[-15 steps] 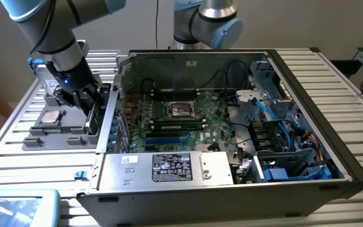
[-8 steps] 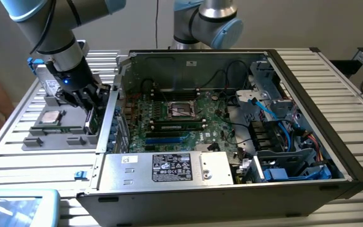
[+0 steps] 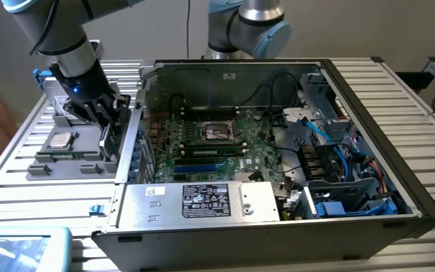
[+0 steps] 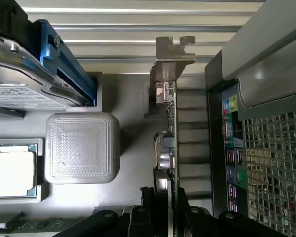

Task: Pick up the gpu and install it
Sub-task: 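Pick up the gpu and move the gpu toward the slot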

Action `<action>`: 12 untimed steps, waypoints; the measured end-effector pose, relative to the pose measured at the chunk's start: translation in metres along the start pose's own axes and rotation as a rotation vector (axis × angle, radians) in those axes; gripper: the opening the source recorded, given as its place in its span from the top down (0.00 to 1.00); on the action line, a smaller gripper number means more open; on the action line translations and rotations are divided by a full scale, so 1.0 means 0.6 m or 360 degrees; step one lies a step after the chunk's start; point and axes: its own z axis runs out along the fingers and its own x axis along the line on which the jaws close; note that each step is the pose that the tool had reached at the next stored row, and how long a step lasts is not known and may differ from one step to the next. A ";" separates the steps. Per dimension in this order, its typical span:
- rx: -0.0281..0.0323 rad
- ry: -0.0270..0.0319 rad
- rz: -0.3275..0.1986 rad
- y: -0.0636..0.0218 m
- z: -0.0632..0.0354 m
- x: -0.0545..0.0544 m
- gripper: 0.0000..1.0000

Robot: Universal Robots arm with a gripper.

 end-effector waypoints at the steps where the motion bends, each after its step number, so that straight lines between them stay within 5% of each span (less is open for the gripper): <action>1: -0.00001 0.00000 0.0000 0.001 -0.008 0.000 0.71; 12: 0.00000 0.00000 0.0000 0.009 -0.090 -0.005 0.71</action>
